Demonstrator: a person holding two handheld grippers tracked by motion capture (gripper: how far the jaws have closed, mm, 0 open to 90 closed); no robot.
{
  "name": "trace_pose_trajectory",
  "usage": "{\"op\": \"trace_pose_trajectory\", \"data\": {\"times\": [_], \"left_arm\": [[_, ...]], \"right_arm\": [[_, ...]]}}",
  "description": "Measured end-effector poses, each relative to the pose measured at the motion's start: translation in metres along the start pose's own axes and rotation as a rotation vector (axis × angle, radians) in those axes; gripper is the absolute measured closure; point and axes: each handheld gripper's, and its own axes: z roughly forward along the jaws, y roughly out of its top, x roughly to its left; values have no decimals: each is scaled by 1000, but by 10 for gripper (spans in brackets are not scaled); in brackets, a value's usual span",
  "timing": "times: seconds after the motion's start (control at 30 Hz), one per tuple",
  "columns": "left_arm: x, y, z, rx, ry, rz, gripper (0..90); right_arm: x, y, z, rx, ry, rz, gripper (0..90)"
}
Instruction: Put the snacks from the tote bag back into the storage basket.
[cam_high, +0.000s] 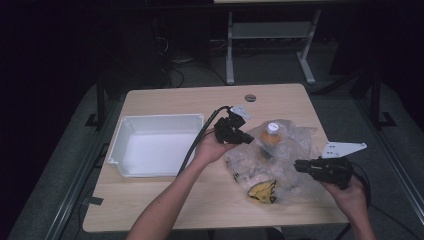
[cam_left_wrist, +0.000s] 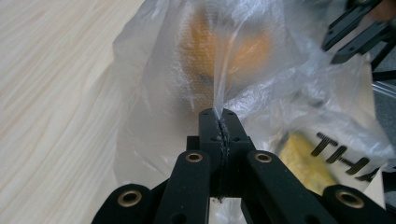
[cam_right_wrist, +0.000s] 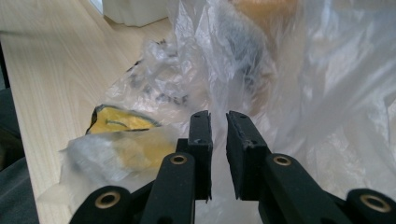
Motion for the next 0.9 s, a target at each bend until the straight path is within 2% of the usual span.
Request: {"op": "trace_pose_trajectory", "data": {"times": [0.1,0.53,0.73,0.9], "left_arm": [[5,-10,1,-7,-5,-24,897],[7,-27,-3,7,11,-38,897],[9,-29,-5,2,11,-39,895],[8,-28,-4,6,13,-22,895]], "right_arm": [[2,1,0,2,1,-5,792],[3,0,1,12,6,-8,792],[12,6,-6,13,0,-26,719],[22,20,-22,8,-8,-53,643]]}}
